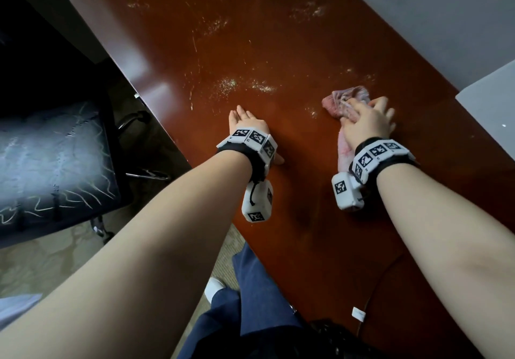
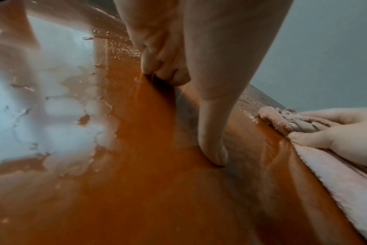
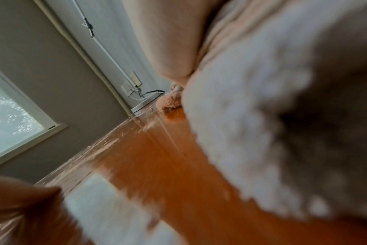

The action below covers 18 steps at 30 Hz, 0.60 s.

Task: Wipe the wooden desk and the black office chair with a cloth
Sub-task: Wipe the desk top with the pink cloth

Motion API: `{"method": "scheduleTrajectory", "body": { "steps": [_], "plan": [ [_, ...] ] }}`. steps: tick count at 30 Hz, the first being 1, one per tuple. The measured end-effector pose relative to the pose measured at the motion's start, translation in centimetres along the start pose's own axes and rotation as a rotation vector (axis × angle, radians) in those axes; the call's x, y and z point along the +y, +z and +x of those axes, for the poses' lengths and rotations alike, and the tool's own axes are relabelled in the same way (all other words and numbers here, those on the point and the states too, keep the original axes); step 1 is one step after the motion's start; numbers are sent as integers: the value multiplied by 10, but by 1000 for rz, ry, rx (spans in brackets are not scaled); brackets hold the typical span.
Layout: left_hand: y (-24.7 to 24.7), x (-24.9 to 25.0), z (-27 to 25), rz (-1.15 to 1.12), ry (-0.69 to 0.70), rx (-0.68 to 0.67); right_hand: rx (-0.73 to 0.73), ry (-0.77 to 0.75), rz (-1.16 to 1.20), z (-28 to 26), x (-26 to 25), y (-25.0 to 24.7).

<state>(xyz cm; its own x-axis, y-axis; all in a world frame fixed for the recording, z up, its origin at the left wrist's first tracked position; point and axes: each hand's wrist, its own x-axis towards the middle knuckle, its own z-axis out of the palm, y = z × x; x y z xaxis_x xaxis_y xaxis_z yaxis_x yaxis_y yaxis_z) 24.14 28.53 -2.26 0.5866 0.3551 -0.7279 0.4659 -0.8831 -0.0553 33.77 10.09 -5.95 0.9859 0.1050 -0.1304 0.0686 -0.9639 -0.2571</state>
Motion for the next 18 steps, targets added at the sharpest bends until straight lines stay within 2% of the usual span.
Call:
{"method": "scheduleTrajectory", "body": {
  "steps": [4, 10, 18],
  "plan": [
    [-4, 1, 5, 32, 32, -18, 17, 80, 14, 16, -11, 2],
    [-4, -1, -6, 28, 39, 23, 14, 121, 25, 17, -20, 2],
    [-10, 0, -16, 13, 50, -1, -59, -72, 75, 2, -58, 9]
  ]
}}
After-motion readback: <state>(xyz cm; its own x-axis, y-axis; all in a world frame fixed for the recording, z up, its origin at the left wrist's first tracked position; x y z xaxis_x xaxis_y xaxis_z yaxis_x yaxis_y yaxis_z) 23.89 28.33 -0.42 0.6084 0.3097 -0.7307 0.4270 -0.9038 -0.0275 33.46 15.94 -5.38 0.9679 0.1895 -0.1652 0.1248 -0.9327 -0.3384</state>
